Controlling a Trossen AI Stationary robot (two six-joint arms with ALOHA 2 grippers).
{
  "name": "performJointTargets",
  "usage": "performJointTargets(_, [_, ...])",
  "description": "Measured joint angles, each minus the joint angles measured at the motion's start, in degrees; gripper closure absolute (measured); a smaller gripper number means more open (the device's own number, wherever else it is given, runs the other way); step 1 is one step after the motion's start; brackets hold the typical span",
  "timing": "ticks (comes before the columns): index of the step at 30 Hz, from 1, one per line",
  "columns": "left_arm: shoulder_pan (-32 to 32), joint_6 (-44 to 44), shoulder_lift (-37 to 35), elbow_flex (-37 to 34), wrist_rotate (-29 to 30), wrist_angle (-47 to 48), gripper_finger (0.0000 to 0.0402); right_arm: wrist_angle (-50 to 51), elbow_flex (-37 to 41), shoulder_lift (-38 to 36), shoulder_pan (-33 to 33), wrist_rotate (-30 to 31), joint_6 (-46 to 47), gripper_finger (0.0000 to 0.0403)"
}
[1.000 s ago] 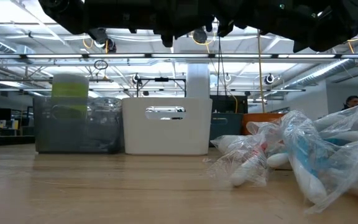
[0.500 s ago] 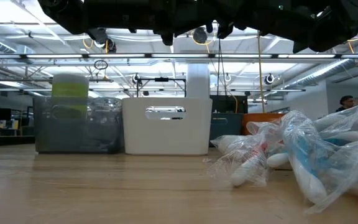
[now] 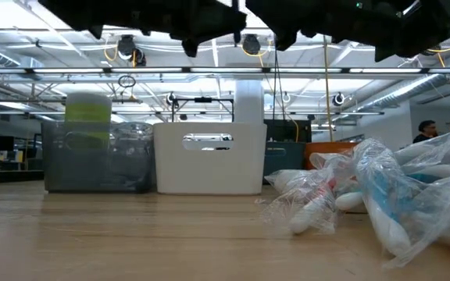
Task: Pick & Place Travel size toiletries
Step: Put the blue razor into the black bin
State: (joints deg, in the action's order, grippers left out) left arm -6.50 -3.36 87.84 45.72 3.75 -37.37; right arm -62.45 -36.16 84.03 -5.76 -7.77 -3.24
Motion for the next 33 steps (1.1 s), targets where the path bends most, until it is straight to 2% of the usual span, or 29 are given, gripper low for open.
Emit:
performJointTargets(4, [-0.1, 2.5, -5.5, -6.9, 4.0, -2.0, 0.0388, 7.9, 0.0, -4.6, 0.0, 0.1, 1.3, 0.0195])
performJointTargets(9, [-1.9, 7.4, -14.5, -17.7, 13.1, -3.6, 0.0388, 15.4, 0.0, -9.0, 0.0, 0.2, 2.7, 0.0187])
performJointTargets(12, [-3.3, 13.4, -19.1, -23.0, 16.7, -3.0, 0.0388, 17.0, 0.0, -9.8, 0.0, 0.2, 2.8, 0.0192])
performJointTargets(16, [-5.2, 25.8, -23.4, -28.5, 20.1, -2.1, 0.0376, 18.0, 0.0, -9.8, 0.0, 0.4, 2.8, 0.0200])
performJointTargets(20, [-6.8, 35.4, -25.8, -32.4, 21.3, 2.3, 0.0380, 18.8, 0.0, -9.7, 0.0, 3.2, 2.8, 0.0206])
performJointTargets(25, [-8.0, 45.3, -26.1, -35.8, 21.5, 6.8, 0.0387, 18.6, 0.3, -9.7, 0.1, 3.5, 2.5, 0.0206])
performJointTargets(29, [-8.3, 51.4, -26.1, -36.4, 21.4, 10.6, 0.0360, 18.6, 0.5, -9.7, 0.4, 3.5, 2.5, 0.0209])
performJointTargets(33, [-8.3, 51.8, -26.1, -36.4, 21.0, 10.9, 0.0332, 19.0, 0.5, -9.7, 0.8, 3.5, 2.4, 0.0211])
